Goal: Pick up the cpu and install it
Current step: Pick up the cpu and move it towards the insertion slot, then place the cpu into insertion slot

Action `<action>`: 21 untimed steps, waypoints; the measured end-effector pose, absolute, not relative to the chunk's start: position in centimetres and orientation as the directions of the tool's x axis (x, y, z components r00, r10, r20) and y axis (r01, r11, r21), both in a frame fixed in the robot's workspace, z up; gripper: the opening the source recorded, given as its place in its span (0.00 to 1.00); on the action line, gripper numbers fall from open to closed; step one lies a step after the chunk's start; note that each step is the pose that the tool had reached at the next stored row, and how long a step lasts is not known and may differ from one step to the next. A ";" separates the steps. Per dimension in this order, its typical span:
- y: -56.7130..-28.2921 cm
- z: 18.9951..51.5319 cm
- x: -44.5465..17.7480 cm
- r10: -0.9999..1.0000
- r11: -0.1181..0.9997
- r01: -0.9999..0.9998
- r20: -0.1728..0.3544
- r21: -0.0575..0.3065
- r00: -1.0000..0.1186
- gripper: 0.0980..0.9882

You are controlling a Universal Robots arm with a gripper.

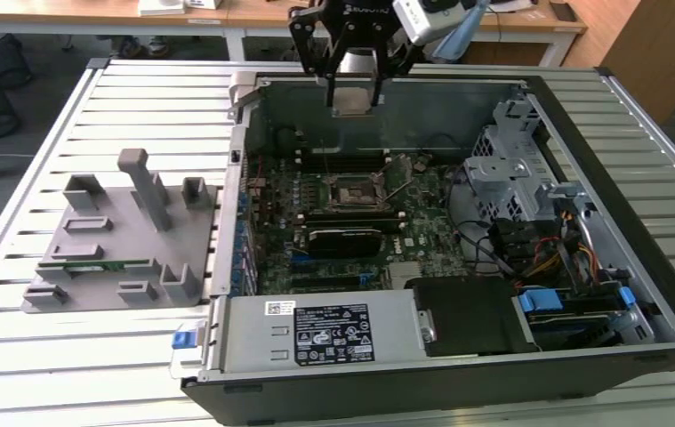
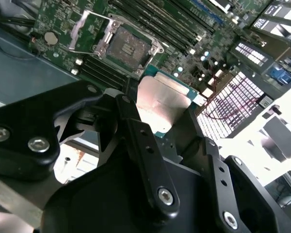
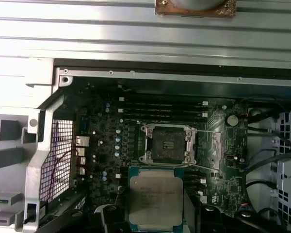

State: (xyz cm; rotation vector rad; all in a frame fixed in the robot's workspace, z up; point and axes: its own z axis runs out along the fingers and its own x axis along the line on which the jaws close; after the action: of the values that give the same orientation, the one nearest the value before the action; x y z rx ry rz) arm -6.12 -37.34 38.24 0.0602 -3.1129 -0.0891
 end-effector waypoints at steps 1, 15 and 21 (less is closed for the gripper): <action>-37.3 38.2 -5.8 -0.039 0.998 -0.038 0.026 0.058 -0.999 0.49; -37.3 38.1 -1.8 -0.039 0.998 -0.038 0.026 0.057 -0.999 0.49; -37.3 38.1 -1.7 -0.039 0.998 -0.037 0.026 0.056 -0.999 0.49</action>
State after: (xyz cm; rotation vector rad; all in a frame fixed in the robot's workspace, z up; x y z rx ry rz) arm -1.75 -37.32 38.06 0.0590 -3.1127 -0.0869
